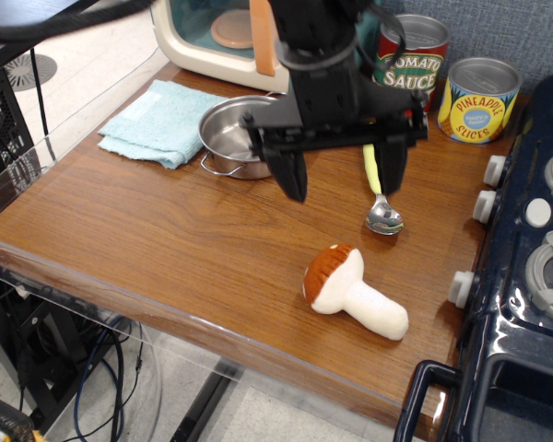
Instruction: Move the mushroom to the opposite corner of the table.
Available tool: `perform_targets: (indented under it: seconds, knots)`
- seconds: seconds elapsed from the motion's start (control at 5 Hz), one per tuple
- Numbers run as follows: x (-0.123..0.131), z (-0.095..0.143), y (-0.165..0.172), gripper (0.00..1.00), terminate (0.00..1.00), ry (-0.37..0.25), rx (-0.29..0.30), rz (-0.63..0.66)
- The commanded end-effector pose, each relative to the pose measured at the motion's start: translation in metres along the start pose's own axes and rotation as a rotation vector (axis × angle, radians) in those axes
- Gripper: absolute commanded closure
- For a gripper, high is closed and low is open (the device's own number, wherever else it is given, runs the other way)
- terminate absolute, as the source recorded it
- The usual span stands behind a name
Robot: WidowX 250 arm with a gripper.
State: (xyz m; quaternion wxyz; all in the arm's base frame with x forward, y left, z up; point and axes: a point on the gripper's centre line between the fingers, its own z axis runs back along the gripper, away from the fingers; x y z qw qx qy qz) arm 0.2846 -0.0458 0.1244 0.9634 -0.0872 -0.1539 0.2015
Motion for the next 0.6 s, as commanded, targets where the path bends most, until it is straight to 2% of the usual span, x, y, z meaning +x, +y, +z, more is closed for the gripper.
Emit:
perform_targets:
  seconds: [0.0, 0.2, 0.4]
  knots:
    - [-0.0028, 0.0169, 0.0067, 0.0, 0.0, -0.045, -0.026, 0.0]
    - [-0.0028, 0.0169, 0.0067, 0.0, 0.0, -0.045, -0.026, 0.0]
    - [-0.0028, 0.0169, 0.0067, 0.0, 1.0, -0.045, -0.026, 0.0]
